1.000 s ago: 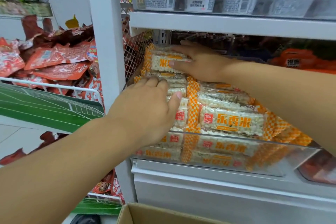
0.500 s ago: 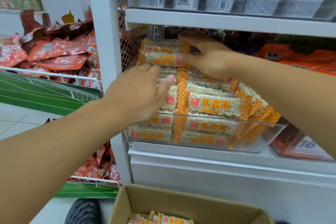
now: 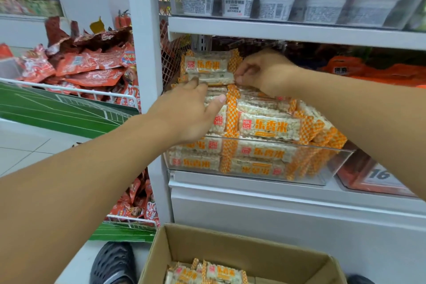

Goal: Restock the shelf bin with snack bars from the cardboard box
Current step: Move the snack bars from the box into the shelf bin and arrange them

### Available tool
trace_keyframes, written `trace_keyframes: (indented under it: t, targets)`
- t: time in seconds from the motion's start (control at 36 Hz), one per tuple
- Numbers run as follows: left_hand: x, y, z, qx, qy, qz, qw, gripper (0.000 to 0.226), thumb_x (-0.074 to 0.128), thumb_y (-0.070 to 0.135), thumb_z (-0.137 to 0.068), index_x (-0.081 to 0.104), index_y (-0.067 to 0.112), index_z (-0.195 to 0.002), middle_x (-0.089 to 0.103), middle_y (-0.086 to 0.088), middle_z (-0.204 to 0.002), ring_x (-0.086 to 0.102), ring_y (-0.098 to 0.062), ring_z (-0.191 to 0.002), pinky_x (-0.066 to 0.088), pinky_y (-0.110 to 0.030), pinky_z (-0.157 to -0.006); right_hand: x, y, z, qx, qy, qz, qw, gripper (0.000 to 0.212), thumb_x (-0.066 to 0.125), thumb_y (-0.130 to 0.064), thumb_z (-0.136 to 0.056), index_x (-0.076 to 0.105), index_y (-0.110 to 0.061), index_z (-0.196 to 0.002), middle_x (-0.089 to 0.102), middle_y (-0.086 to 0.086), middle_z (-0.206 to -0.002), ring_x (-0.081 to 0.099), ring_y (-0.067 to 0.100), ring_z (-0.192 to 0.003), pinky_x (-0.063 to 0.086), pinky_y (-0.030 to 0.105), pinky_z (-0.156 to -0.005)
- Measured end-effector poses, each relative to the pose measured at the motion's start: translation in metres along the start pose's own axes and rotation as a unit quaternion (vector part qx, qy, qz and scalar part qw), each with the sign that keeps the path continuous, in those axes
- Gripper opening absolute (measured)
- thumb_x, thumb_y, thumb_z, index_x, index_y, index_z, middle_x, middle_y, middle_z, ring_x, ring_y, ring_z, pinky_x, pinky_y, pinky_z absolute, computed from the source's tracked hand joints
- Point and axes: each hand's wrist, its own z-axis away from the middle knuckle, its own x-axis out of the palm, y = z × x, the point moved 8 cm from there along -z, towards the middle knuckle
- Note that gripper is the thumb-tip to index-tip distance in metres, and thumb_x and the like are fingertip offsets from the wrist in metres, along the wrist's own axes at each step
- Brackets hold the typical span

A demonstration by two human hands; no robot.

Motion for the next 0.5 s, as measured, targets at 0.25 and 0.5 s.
trace_keyframes:
  t: [0.25, 0.5]
  targets:
    - [0.002, -0.003, -0.005, 0.011, 0.030, 0.005, 0.999, 0.072, 0.020, 0.062, -0.098, 0.032, 0.011, -0.148, 0.019, -0.012, -0.162, 0.028, -0.033, -0.144, 0.030, -0.049, -0.114, 0.005, 0.001, -0.003, -0.019, -0.010, -0.023, 1.000, 0.019, 0.072, -0.032, -0.091, 0.074, -0.020, -0.106, 0.070, -0.002, -0.092, 0.060, 0.009, -0.079, 0.044, 0.014, -0.062]
    - [0.003, -0.006, -0.004, 0.006, 0.029, 0.005, 1.000, 0.074, 0.018, 0.061, -0.098, 0.034, 0.007, -0.145, 0.028, -0.016, -0.156, 0.028, -0.031, -0.143, 0.029, -0.045, -0.115, 0.005, -0.003, -0.011, 0.032, 0.068, -0.075, 0.994, 0.029, 0.060, -0.037, -0.098, 0.070, -0.011, -0.089, 0.073, 0.010, -0.088, 0.062, 0.019, -0.072, 0.045, 0.025, -0.065]
